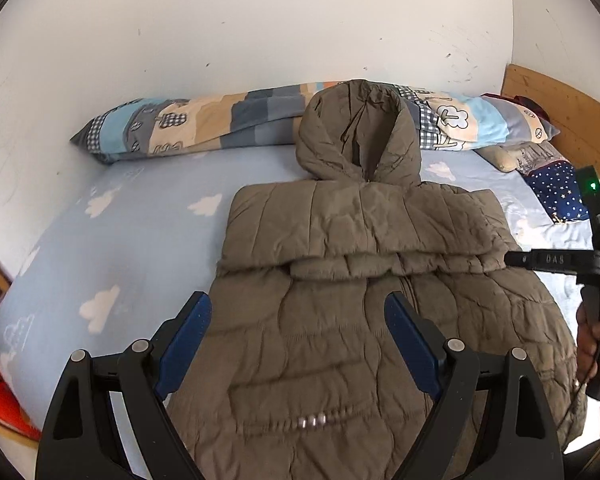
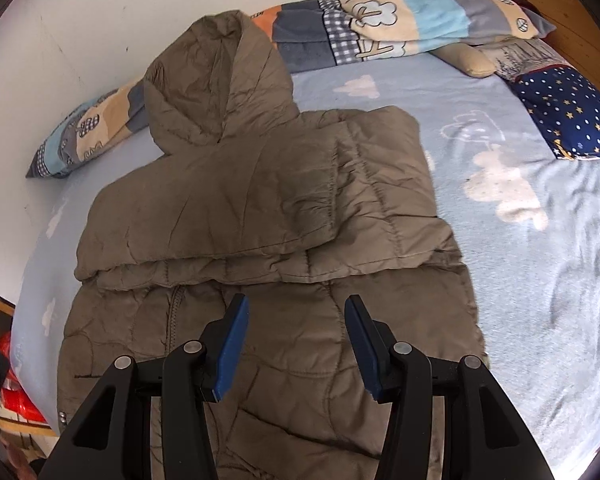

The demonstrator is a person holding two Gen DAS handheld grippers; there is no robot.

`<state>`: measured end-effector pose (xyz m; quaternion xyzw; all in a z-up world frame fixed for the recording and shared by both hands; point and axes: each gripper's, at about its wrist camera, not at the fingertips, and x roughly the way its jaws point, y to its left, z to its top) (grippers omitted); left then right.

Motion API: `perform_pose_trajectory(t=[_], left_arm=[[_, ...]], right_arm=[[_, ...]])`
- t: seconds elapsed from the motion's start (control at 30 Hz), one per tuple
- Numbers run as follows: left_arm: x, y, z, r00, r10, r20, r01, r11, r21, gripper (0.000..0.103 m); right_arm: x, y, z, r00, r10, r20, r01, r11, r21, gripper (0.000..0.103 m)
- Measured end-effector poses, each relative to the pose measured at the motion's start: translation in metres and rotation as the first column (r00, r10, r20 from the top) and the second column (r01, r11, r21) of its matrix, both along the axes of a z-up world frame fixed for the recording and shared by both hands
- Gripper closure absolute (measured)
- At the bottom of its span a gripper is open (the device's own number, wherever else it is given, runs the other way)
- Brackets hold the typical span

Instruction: Fold large clothes

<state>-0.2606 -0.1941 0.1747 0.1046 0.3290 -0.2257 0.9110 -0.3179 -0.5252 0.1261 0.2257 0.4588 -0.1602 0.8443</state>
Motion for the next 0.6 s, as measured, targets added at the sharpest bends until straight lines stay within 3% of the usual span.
perform_pose_trajectory(t=[0.2,0.33,0.5,0.6], left_arm=[[0.037,-0.025,-0.015,1.0,-0.018,0.021,0.018,1.0,0.013,0.016],[0.067,-0.037,-0.033,0.999,0.028,0.022,-0.028,1.0,-0.001,0.016],[0.1,-0.042,-0.073,0.99,0.076,-0.121,-0.077,0.997,-0.008,0.016],[0.108,-0.046,-0.082,0.989,0.079,-0.122,-0.078,0.997,0.015,0.016]], right_arm=[[0.017,0.008,0.0,1.0,-0.001,0.003,0.001,0.999,-0.033,0.049],[0.029,0.011,-0.007,1.0,-0.008,-0.018,0.007,0.999,-0.042,0.049],[0.045,0.019,-0.026,0.996,0.009,-0.094,-0.015,0.998,-0.06,0.049],[0.053,0.022,-0.037,0.991,0.012,-0.137,-0.022,0.997,-0.07,0.049]])
